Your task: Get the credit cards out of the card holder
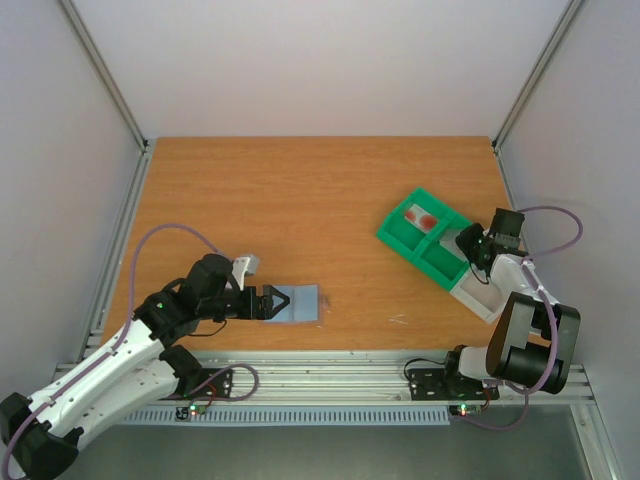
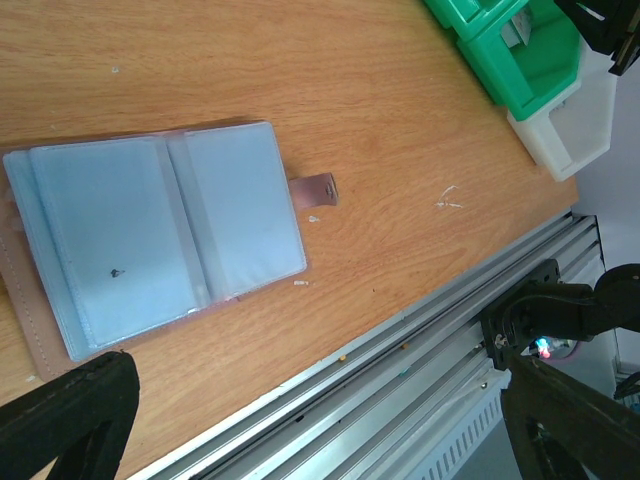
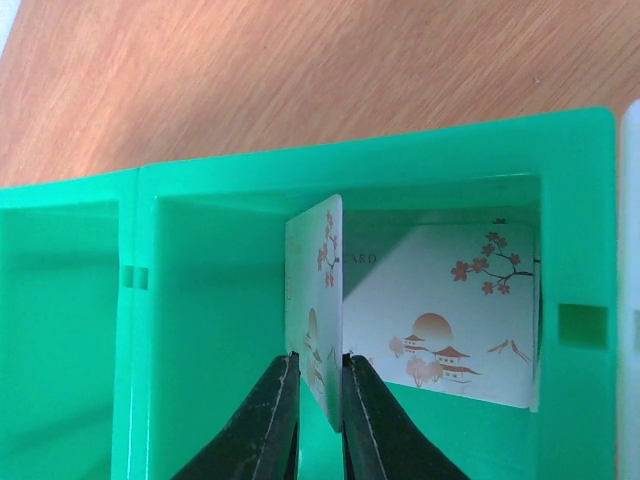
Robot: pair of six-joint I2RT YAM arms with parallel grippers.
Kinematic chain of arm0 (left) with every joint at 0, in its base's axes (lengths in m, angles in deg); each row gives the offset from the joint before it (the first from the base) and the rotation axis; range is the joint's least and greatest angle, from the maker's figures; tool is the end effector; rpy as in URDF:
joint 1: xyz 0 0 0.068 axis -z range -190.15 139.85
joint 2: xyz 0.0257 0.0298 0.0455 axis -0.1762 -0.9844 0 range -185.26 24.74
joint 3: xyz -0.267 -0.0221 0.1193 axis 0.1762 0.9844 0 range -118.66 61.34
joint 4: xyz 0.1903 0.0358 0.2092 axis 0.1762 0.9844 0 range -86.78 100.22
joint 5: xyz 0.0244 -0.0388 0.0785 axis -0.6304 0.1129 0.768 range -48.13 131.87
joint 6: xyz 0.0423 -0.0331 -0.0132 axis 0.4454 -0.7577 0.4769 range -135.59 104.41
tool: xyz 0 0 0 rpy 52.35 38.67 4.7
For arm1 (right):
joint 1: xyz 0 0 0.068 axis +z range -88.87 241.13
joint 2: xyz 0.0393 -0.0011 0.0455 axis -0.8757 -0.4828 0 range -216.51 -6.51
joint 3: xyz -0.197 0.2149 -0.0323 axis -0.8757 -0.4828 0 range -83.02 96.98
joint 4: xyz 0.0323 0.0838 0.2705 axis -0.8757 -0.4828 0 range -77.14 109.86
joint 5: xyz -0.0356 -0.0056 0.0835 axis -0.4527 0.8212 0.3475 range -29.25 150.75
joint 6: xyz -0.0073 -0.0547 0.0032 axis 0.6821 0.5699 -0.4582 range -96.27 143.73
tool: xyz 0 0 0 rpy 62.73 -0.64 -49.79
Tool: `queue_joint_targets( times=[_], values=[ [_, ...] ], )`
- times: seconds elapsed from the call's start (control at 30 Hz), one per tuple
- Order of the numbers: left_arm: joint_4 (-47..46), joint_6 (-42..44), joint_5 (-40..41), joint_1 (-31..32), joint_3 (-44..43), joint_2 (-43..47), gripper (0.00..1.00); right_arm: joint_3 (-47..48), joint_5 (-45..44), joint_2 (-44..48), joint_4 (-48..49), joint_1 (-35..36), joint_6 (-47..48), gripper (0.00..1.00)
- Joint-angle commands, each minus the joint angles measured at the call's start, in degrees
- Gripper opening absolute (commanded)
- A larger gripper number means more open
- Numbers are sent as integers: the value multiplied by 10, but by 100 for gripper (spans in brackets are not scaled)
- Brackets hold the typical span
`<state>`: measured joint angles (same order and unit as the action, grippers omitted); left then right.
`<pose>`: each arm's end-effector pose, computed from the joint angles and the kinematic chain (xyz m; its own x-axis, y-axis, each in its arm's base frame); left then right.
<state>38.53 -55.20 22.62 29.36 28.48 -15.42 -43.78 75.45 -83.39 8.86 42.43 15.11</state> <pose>0.1141 -0.1103 0.2485 -0.9046 -0.0343 -0.4248 0.2740 0.7168 -0.6412 0.2670 -0.0803 0.1910 -0.6803 0.3833 -0.6247 0.2562 0.9229 0.2873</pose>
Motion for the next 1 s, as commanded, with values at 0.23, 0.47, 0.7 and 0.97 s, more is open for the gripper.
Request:
queue_joint_targets(
  times=[0.23, 0.47, 0.7, 0.97],
  values=[
    [-19, -3, 2, 1, 4, 0, 99, 38, -31, -7, -40, -4, 9, 16],
    [-14, -5, 13, 1, 7, 1, 99, 61, -55, -2, -83, -4, 3, 19],
    [-12, -14, 27, 1, 14, -1, 99, 81, -46, 10, -113, -4, -9, 21],
    [16, -32, 85, 1, 8, -50, 99, 95, 40, 28, -131, 4, -28, 22]
  ],
)
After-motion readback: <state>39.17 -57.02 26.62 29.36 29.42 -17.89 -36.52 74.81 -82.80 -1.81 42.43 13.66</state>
